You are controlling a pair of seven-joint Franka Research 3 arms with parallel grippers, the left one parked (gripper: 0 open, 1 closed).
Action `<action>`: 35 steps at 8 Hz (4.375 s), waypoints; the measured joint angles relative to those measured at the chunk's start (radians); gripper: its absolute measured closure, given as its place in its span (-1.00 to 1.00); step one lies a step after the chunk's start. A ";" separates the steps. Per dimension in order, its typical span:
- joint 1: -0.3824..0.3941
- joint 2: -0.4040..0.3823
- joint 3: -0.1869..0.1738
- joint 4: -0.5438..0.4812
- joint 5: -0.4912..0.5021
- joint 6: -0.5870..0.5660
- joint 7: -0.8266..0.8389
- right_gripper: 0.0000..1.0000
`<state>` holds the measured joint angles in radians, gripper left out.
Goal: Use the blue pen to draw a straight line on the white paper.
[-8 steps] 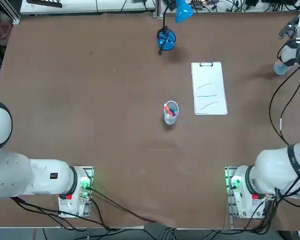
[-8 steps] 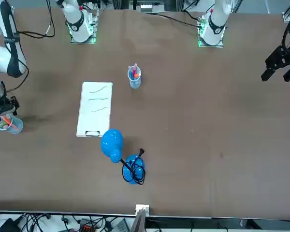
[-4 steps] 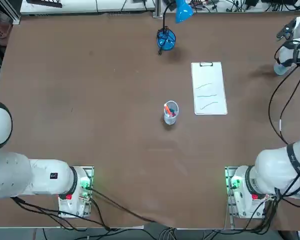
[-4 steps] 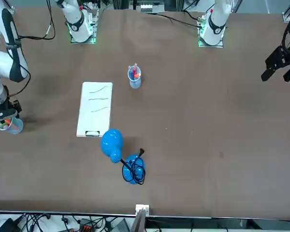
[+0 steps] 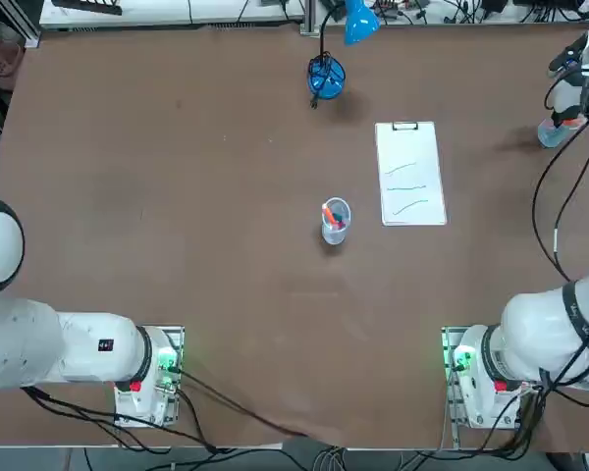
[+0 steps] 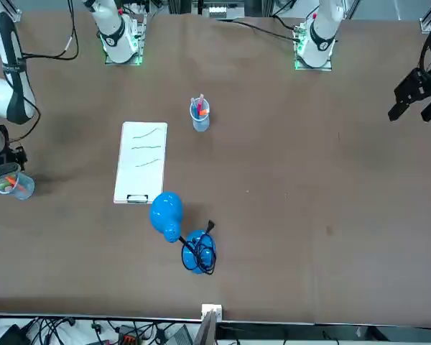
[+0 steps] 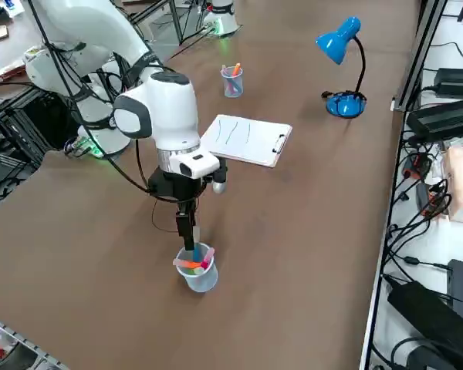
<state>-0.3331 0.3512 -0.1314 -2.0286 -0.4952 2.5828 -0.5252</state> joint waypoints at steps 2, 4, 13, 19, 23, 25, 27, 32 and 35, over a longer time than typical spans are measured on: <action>0.002 0.017 0.000 0.011 -0.001 -0.001 0.015 -0.31; 0.005 0.034 0.001 0.027 -0.001 -0.001 0.017 -0.24; 0.012 0.054 0.004 0.055 -0.004 -0.001 0.018 0.15; 0.050 0.013 0.013 0.182 -0.005 -0.196 0.020 0.60; 0.253 -0.145 0.022 0.347 0.163 -0.626 0.065 0.60; 0.384 -0.211 0.033 0.371 0.338 -0.788 0.248 0.60; 0.550 -0.211 0.044 0.361 0.433 -0.799 0.478 0.60; 0.786 -0.043 0.045 0.344 0.552 -0.592 0.757 0.60; 0.859 -0.017 0.041 0.330 0.489 -0.587 0.801 0.60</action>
<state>0.5261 0.3343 -0.0899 -1.6985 -0.0066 1.9959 0.2758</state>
